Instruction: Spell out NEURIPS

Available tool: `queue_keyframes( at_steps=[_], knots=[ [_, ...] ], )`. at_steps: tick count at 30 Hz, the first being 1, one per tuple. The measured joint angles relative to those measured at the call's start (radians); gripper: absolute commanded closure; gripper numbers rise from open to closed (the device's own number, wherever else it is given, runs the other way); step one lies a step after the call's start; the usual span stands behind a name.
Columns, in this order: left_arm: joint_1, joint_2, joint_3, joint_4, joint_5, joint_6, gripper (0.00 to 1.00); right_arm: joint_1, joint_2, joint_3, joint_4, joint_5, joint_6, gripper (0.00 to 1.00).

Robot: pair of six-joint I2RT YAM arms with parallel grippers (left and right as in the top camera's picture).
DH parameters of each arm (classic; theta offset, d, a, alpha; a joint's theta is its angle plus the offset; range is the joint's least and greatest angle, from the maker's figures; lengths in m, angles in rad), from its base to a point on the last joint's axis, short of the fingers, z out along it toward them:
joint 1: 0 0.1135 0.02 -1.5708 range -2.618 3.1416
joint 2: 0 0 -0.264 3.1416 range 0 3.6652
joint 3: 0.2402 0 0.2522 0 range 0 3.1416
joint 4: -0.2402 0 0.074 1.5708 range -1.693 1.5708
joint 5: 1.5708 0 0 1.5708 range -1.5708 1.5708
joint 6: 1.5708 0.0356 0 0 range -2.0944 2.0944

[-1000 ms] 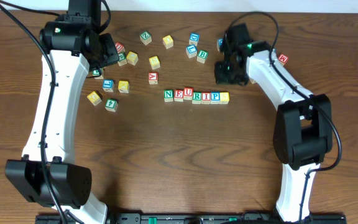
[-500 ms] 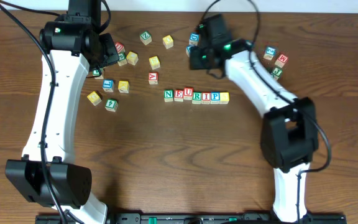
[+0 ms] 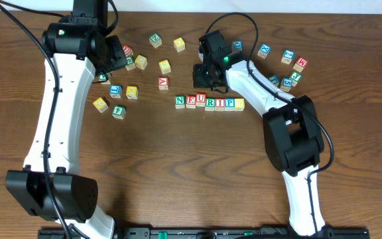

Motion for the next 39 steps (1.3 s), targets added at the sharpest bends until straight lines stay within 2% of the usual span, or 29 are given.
queue_keyframes(
  at_steps=[21, 39],
  knots=[
    [0.000, 0.000, 0.000, 0.000, 0.000, 0.000, 0.61, 0.033, 0.002, 0.000, -0.116, 0.000, 0.000, 0.99],
    [0.000, 0.000, 0.000, 0.000, 0.000, 0.000, 0.61, 0.053, 0.002, 0.000, -0.141, 0.006, 0.000, 0.99]
  ],
)
